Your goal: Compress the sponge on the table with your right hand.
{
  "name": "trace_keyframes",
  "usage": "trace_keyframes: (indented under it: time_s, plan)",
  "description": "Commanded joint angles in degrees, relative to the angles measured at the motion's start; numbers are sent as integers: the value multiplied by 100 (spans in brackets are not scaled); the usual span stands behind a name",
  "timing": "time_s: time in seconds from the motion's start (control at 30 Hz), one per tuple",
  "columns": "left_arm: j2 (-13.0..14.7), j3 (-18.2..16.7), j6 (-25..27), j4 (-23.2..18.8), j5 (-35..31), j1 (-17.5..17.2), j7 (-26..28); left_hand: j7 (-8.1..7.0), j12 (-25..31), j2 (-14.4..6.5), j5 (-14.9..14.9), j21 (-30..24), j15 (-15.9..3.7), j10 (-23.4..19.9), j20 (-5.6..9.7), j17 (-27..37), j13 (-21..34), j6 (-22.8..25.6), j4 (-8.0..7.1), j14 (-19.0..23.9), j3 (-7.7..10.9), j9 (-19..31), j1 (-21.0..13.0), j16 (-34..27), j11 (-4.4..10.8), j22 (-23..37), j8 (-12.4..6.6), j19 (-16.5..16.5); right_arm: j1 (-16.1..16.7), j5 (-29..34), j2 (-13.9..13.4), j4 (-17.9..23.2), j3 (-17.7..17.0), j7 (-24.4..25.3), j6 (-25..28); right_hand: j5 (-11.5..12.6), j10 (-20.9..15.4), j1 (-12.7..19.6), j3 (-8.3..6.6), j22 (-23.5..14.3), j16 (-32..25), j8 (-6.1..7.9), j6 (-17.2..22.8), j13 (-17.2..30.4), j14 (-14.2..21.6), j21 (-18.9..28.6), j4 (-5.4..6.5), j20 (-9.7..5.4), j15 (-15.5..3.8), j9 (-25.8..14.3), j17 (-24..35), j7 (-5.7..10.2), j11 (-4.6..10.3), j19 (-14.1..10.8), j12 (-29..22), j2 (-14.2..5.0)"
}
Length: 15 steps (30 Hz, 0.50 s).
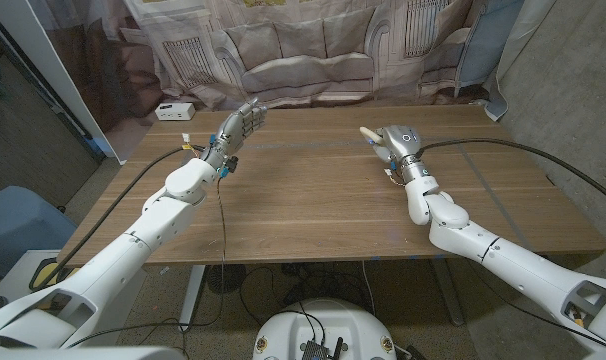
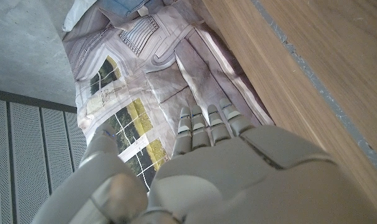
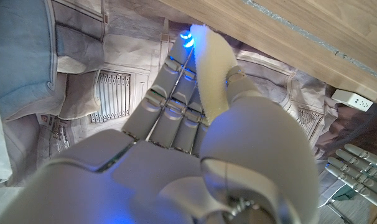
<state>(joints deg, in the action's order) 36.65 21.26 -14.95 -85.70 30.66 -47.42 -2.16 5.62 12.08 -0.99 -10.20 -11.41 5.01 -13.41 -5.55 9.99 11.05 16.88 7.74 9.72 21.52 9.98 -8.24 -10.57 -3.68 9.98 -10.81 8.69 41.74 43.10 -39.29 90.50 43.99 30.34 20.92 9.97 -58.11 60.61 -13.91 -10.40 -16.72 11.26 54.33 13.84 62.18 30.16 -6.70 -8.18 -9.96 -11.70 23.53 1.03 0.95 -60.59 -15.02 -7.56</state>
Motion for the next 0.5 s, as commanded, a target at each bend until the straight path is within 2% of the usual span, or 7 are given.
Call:
trace_keyframes:
  time_s: [0.03,0.5]
  plan:
    - [-6,-25,-59,-7,-12,-26,40,10,-2,-29,-28,12,-10,-27,39,19,28,25,-3,64,-9,25,-39,-7,-2,24,9,-1,-218,174,-7,-182,197,-271,-27,-1,-24,-59,29,-7,3,24,-12,2,-150,17,7,4,-118,-15,25,-1,32,36,16,-8]
    - [0,-59,-81,-49,-10,-88,98,15,-4,-30,-28,12,-7,-22,38,19,28,33,-3,65,-9,25,-40,-7,13,24,7,-2,-345,306,-9,-294,355,-506,-59,0,11,-74,42,-5,29,18,-44,0,-188,13,-3,2,-116,-12,28,14,35,73,29,-4]
